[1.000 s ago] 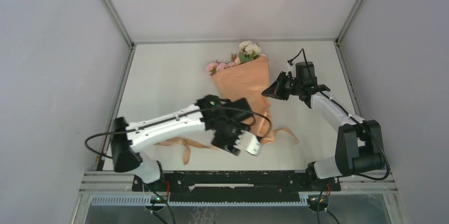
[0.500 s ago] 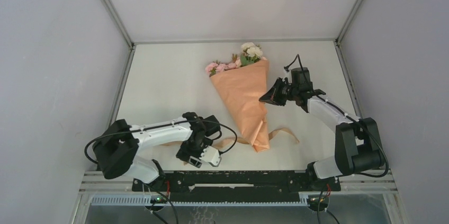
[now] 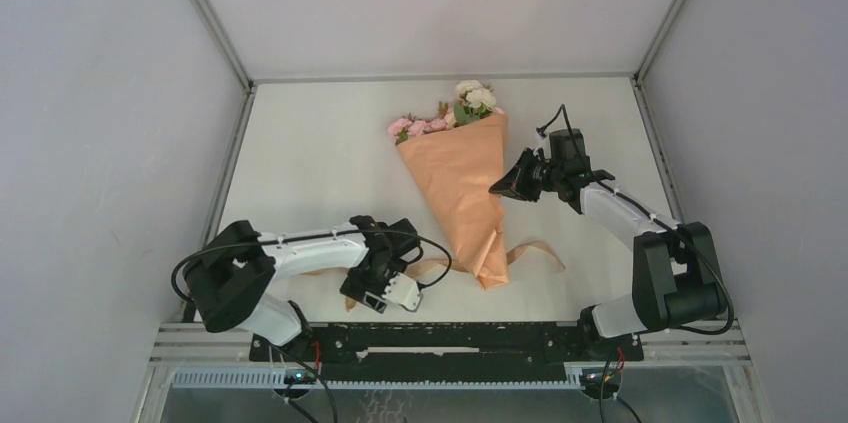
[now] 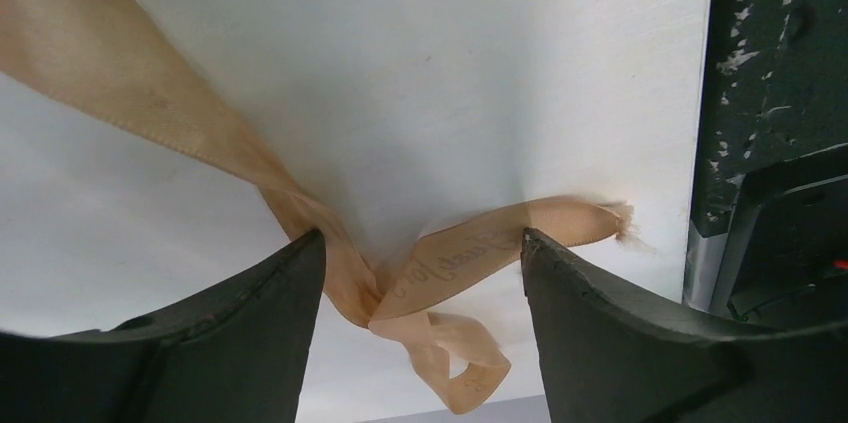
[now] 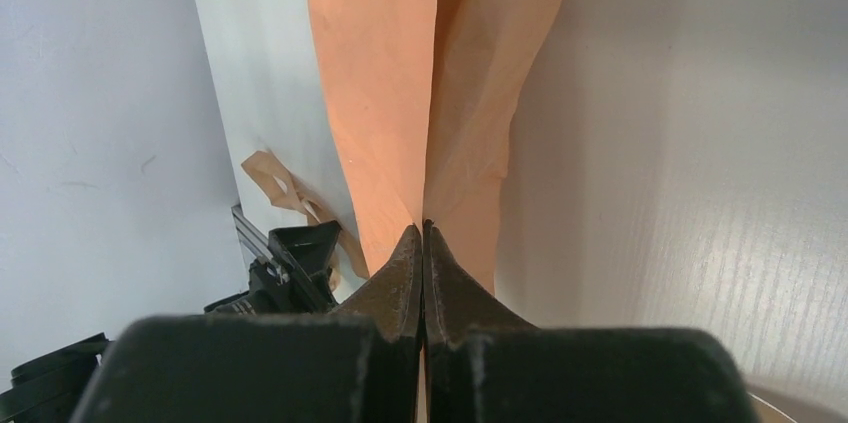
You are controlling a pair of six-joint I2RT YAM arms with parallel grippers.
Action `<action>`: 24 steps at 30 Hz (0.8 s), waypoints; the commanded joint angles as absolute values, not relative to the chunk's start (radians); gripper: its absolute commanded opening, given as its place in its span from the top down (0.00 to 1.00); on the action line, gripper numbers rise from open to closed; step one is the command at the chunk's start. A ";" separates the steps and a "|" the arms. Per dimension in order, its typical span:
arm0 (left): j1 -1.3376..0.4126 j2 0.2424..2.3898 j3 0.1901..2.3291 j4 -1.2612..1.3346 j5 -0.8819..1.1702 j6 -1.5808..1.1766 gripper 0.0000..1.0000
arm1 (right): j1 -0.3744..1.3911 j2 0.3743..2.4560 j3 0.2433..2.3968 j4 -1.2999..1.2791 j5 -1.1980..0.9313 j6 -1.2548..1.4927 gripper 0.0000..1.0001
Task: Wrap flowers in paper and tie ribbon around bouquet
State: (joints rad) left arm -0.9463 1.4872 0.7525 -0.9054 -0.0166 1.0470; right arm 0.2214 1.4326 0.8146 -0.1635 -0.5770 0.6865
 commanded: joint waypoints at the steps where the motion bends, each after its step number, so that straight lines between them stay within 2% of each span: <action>1: -0.939 1.499 0.755 -0.948 0.010 1.064 0.23 | 0.227 1.387 0.819 -0.130 -0.580 0.689 1.00; 5: -0.946 1.458 0.875 -1.121 0.106 1.003 0.23 | 0.222 1.387 0.813 -0.135 -0.585 0.682 1.00; 10: -0.840 1.402 1.015 -1.132 0.328 0.589 0.26 | 0.220 1.370 0.793 -0.135 -0.580 0.683 1.00; 11: -0.803 1.371 1.019 -1.119 0.363 0.520 0.30 | 0.219 1.369 0.792 -0.136 -0.576 0.681 1.00; 13: -0.735 1.279 1.020 -1.033 0.268 0.303 0.44 | 0.216 1.375 0.792 -0.135 -0.579 0.683 1.00; 14: -0.688 1.217 1.003 -0.997 0.294 0.242 0.46 | 0.214 1.380 0.792 -0.130 -0.582 0.688 1.00; 19: -0.499 1.140 0.974 -0.924 0.252 0.046 0.36 | 0.223 1.390 0.792 -0.125 -0.559 0.700 1.00; 21: -0.448 1.150 0.983 -0.924 0.143 -0.108 0.33 | 0.228 1.391 0.792 -0.130 -0.546 0.699 1.00; 24: -0.356 1.146 0.909 -0.912 0.197 -0.295 0.37 | 0.234 1.391 0.792 -0.137 -0.533 0.704 1.00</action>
State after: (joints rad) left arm -0.4419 1.1419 0.9695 -0.9512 0.2123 0.0349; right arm 0.2222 1.4120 0.7879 -0.1677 -0.5556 0.6872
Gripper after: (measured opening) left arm 0.653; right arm 0.006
